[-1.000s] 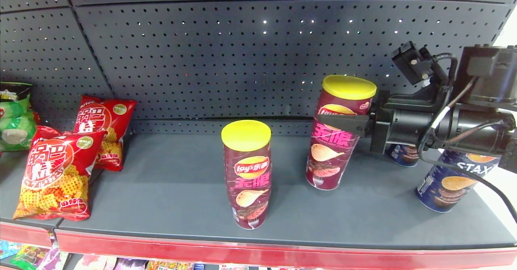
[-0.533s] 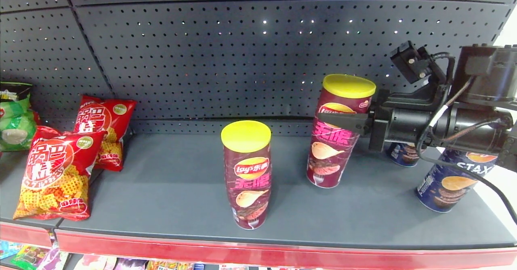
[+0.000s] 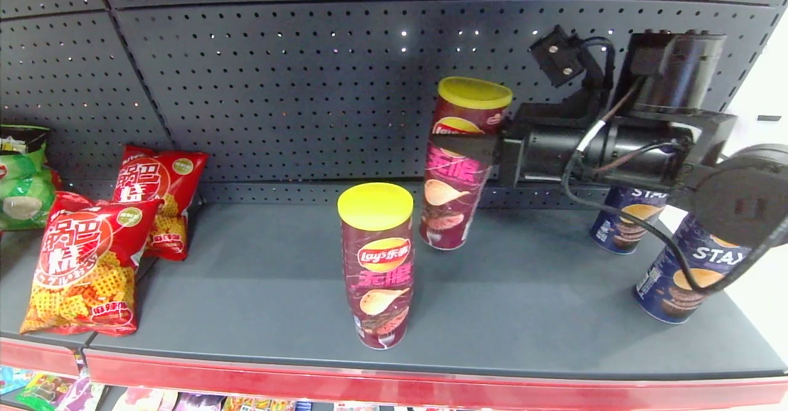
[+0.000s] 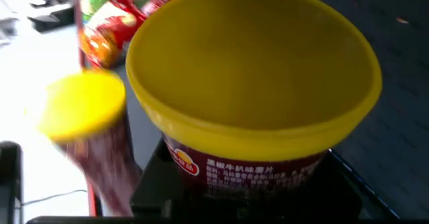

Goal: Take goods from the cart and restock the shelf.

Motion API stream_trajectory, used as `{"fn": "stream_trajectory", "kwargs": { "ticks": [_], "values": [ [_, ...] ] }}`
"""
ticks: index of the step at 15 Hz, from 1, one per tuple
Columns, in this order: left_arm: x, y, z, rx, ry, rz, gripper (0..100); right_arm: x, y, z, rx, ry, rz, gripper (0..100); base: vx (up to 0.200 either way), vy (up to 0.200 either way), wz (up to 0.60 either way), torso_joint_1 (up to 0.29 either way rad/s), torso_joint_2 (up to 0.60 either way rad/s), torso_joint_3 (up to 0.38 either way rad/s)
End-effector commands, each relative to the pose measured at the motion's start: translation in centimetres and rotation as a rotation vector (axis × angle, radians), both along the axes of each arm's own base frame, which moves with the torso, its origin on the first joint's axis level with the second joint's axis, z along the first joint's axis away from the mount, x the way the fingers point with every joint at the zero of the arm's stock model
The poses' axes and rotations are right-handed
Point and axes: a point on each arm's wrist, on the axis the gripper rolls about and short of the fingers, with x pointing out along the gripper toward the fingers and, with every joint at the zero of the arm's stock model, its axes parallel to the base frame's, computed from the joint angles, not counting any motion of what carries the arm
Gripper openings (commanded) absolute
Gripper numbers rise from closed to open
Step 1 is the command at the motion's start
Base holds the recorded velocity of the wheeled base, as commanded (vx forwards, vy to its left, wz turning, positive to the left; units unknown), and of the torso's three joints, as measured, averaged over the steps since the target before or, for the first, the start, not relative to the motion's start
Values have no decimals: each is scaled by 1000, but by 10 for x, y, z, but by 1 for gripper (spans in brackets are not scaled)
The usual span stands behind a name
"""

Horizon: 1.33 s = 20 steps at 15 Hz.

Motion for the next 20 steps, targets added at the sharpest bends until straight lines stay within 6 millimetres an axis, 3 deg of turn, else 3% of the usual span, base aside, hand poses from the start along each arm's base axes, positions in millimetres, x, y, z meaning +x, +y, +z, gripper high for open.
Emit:
{"fn": "stream_trajectory", "kwargs": {
  "ticks": [1, 5, 7, 9, 15, 20],
  "values": [
    [0, 0, 0, -1, 2, 0, 100, 29, 42, -20, -9, 22, 60, 0, 0, 0, 0, 0, 0, 0],
    [0, 0, 0, -1, 2, 0, 100, 52, 53, -41, -30, 27, 160, 0, 0, 0, 0, 0, 0, 0],
    [0, 0, 0, -1, 2, 0, 100, 80, 48, -62, -60, -2, 206, 0, 0, 0, 0, 0, 0, 0],
    [0, 0, 0, -1, 2, 0, 100, 98, 44, -60, -43, -29, 240, 0, 0, 0, 0, 0, 0, 0],
    [0, 0, 0, -1, 2, 0, 100, 107, 31, -66, -45, -26, 316, 0, 0, 0, 0, 0, 0, 0],
    [0, 0, 0, -1, 2, 0, 100, 103, 36, -64, -43, -30, 345, 0, 0, 0, 0, 0, 0, 0]
  ]
}}
